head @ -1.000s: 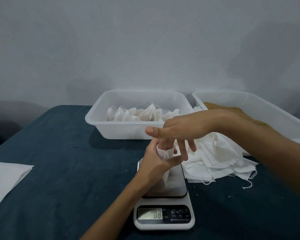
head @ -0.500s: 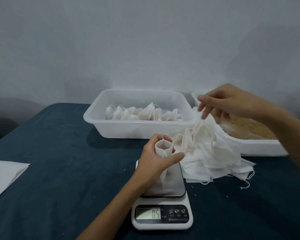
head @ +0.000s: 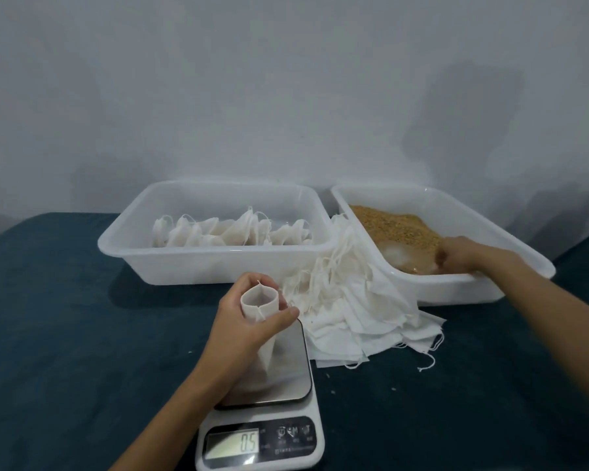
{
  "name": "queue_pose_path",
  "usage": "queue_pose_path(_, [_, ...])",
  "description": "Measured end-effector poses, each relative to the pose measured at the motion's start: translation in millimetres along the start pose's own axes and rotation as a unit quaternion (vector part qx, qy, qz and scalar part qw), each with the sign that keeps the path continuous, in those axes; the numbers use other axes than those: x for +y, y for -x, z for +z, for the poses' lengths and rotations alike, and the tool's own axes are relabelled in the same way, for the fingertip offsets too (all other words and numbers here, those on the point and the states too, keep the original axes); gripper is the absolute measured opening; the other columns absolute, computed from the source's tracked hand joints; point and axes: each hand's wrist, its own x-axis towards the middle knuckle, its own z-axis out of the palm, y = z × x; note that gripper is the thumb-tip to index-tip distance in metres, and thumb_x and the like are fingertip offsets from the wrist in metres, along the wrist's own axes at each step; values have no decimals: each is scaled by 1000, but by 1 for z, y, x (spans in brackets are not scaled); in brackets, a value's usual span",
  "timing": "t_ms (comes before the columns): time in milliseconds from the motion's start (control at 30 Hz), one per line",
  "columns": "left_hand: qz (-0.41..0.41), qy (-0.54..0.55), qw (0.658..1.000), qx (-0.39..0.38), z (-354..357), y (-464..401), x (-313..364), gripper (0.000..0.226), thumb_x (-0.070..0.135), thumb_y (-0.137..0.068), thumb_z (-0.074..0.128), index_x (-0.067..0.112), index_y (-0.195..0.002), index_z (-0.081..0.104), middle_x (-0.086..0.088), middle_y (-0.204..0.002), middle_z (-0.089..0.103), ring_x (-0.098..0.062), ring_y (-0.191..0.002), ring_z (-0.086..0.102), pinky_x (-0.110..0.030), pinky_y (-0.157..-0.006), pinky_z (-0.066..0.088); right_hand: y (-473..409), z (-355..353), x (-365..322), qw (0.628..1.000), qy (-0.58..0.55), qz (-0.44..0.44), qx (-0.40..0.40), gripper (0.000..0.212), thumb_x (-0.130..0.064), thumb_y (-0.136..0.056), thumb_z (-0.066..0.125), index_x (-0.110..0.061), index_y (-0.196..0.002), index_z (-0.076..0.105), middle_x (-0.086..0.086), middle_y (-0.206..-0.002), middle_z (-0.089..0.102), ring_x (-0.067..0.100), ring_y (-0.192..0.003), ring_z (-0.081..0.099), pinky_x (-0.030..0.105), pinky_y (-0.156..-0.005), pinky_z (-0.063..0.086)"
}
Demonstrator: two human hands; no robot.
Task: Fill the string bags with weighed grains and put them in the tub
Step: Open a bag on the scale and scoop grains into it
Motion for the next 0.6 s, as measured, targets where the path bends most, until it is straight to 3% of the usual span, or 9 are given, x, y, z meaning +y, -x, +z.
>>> queue_pose_path(100, [-1,2,1000,10,1,0,2,30,7,-82,85,10,-99,62,-5,-85,71,-11,-74,67,-22,-66,55,-7,1,9,998,-22,23,62,23,-33,-83,75,-11,-89,72,2,-79,68,16,-70,58,31,-61,43])
queue_pose_path(233, [-4,8,1000,14,3,0,4,31,7,-81,84,7,-101,61,-7,-84,71,-13,-74,67,-23,-66,55,-13,-1,18,990,-31,65,117,28,-37,-76,81,-19,-81,59,0,-77,63,15,-70,58,31,-59,44])
queue_pose_path(333, [-6,13,1000,21,3,0,4,31,4,-81,84,5,-100,60,-11,-85,71,-14,-74,67,-22,-66,54,-23,-4,12,989,-19,72,126,28,-34,-77,79,-19,-87,58,-1,-80,60,13,-72,55,31,-63,47])
queue_pose_path(467, [-9,15,999,28,2,-2,4,31,2,-81,84,6,-100,60,-10,-85,71,-16,-77,68,-22,-68,54,-40,-8,-9,990,14,53,129,34,-37,-76,84,-22,-77,53,-3,-78,59,10,-67,53,28,-58,45])
queue_pose_path(600, [-9,11,1000,28,2,-3,5,37,17,-75,87,9,-100,61,-10,-86,70,-18,-78,68,-23,-69,55,-47,-10,-26,993,46,-19,108,35,-37,-76,87,-19,-72,57,-3,-70,62,11,-63,55,27,-57,43])
